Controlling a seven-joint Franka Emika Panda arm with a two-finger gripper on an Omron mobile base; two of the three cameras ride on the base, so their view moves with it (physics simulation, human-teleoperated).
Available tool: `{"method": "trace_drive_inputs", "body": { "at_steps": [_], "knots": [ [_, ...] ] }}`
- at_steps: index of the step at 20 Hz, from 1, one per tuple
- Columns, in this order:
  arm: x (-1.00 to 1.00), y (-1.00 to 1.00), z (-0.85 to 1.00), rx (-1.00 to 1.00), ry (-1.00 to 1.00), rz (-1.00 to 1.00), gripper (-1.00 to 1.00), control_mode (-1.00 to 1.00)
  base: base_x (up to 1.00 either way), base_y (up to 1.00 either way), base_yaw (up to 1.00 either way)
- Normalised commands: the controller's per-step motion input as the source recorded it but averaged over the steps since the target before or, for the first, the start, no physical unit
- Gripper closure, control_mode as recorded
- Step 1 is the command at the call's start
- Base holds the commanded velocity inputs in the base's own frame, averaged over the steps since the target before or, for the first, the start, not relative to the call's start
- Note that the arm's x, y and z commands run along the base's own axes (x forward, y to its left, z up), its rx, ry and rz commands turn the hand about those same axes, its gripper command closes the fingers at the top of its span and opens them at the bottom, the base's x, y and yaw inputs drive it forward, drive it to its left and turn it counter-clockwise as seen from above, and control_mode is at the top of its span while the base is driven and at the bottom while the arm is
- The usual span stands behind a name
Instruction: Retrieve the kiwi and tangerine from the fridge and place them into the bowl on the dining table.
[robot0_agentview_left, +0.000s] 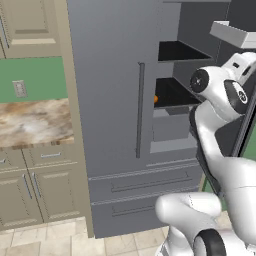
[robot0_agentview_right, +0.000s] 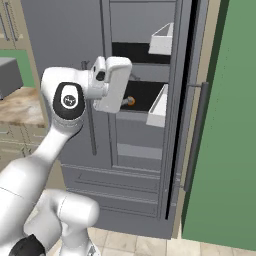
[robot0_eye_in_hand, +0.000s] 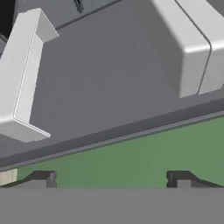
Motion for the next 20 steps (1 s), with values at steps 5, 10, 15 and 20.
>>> {"method": "trace_drive_inputs", "body": {
  "at_steps": [5, 10, 15, 20],
  "knots": [
    [-0.45, 0.99, -0.1, 0.16, -0.34, 0.0, -1.0, -1.0, 0.0, 0.0, 0.0],
    [-0.32, 0.97, -0.34, 0.5, -0.35, -0.06, -1.0, -1.0, 0.0, 0.0, 0.0],
    [-0.34, 0.88, -0.01, 0.57, -0.25, -0.01, -1.0, -1.0, 0.0, 0.0, 0.0],
    [-0.09, 0.7, -0.05, 0.55, -0.05, 0.1, -1.0, -1.0, 0.0, 0.0, 0.0]
  ]
}}
